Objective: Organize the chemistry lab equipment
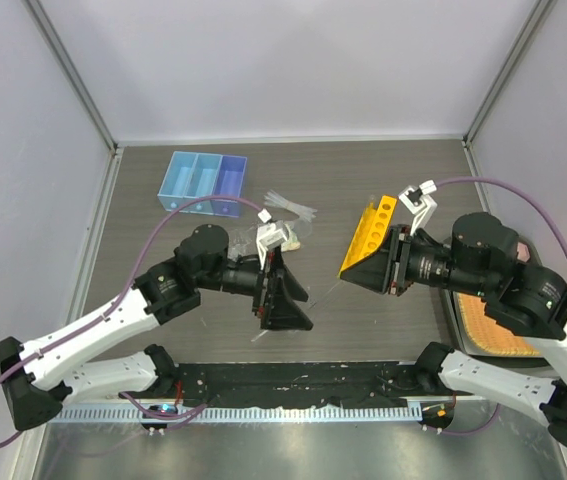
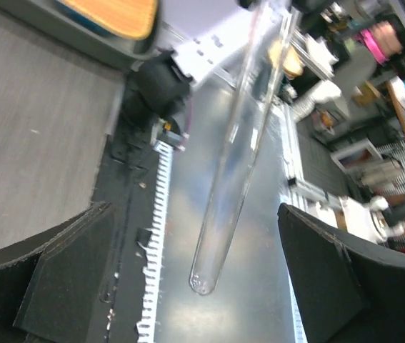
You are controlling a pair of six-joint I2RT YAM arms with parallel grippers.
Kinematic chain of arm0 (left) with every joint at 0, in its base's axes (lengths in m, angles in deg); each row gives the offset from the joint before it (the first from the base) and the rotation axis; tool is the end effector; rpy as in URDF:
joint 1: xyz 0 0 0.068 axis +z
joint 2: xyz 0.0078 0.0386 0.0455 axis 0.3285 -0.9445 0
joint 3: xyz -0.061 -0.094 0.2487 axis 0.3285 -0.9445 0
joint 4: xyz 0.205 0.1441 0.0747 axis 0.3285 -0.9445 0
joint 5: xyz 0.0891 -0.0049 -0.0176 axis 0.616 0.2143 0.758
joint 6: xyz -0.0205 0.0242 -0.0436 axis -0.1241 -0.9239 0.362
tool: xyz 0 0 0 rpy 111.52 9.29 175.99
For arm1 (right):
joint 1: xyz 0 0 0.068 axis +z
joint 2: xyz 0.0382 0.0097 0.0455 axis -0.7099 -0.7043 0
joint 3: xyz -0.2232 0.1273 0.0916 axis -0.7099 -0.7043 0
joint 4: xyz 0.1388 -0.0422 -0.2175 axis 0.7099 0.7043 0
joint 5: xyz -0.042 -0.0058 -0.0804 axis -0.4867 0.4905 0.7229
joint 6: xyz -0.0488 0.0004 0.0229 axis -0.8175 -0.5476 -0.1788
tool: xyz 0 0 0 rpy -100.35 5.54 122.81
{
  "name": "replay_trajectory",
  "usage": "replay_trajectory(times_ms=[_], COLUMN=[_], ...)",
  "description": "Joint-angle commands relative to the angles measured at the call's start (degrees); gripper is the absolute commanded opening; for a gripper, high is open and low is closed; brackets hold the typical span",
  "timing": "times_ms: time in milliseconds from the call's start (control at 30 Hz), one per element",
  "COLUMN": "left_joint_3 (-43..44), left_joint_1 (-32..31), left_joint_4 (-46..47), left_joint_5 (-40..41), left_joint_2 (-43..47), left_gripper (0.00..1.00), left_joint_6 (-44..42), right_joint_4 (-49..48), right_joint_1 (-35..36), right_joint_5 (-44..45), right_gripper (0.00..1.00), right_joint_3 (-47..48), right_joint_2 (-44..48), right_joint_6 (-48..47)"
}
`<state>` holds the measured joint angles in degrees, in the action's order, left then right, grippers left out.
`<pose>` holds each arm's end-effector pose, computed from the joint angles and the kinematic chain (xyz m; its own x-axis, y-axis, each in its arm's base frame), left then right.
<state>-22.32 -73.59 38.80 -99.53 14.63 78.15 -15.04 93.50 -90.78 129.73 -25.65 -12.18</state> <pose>0.1076 -0.1923 0.3569 -0.6278 0.1823 -0.7567 0.7659 -0.0291 -0.6423 0.0724 0.0959 0.4481 -0.7304 0.1245 -0.6716 -0.5470 0.4822 0.6843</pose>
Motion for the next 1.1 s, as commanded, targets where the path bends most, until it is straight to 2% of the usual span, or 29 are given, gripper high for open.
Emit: replay_trajectory(times_ms=[0,33,67,100,133,167,200,300,367,500,533,567,600,667,700,767,900,1067], left_joint_3=[9.78,13.45,15.32,18.73,20.24,21.30,22.79,22.29,21.40,19.73,19.73,19.64,19.64,19.55,19.29,18.85,17.45,17.97], left_joint_1=[0.54,0.54,0.54,0.45,0.45,0.54,0.54,0.54,0.54,0.54,0.54,0.54,0.54,0.54,0.45,0.54,0.54,0.54], left_joint_4=[-15.84,-19.30,-22.90,-30.24,-33.62,-36.79,-41.78,-46.21,-46.84,-47.80,-48.07,-48.42,-48.77,-49.13,-49.47,-48.95,-46.93,-46.32], left_joint_5=[15.17,19.64,27.95,33.26,37.66,45.97,48.93,54.30,55.11,55.64,55.72,55.72,55.64,55.02,54.93,54.24,52.39,52.21], left_joint_2=[-2.04,-2.48,-3.09,-4.14,-4.76,-5.11,-5.29,-3.11,-1.17,3.05,4.27,4.72,5.07,5.69,5.95,6.57,6.92,6.05], left_gripper=[1.00,1.00,1.00,1.00,1.00,1.00,1.00,1.00,1.00,1.00,1.00,1.00,1.00,1.00,1.00,1.00,1.00,1.00], left_joint_6=[-2.42,-2.60,-2.78,-2.78,-2.52,-2.34,-2.08,-1.55,-1.28,-1.19,-1.46,-1.89,-2.16,-2.60,-2.95,-3.22,-3.74,-5.15], right_joint_4=[6.91,8.42,9.74,12.54,13.70,14.67,16.42,17.31,17.23,14.08,13.02,11.79,8.47,4.94,2.83,1.50,-2.28,-4.74], right_joint_1=[0.33,0.25,0.16,0.24,0.16,0.16,0.07,0.16,0.07,-1.94,-3.34,-8.14,-11.06,-19.30,-21.27,-26.01,-31.65,-33.94], right_joint_5=[11.35,18.42,21.63,25.05,32.31,35.86,40.07,52.83,60.98,69.89,69.39,67.64,61.01,55.52,52.97,51.29,46.28,42.14], right_gripper=[0.07,0.07,0.07,0.07,0.07,0.07,0.07,0.06,0.06,0.06,0.06,0.05,0.05,0.05,0.05,0.04,0.04,0.04], right_joint_3=[6.71,9.25,10.40,11.63,13.65,14.54,15.33,17.00,17.53,17.71,17.80,17.88,17.71,16.40,16.13,16.30,17.18,18.67], right_joint_2=[-2.64,-4.30,-5.19,-6.07,-8.34,-9.32,-10.55,-14.51,-17.57,-22.41,-23.29,-24.00,-24.96,-25.58,-26.72,-28.57,-33.05,-39.02], right_joint_6=[-5.20,-6.18,-7.15,-8.37,-9.17,-9.79,-10.14,-11.20,-11.20,-13.57,-14.62,-16.19,-17.17,-18.31,-19.28,-20.16,-20.95,-20.96])
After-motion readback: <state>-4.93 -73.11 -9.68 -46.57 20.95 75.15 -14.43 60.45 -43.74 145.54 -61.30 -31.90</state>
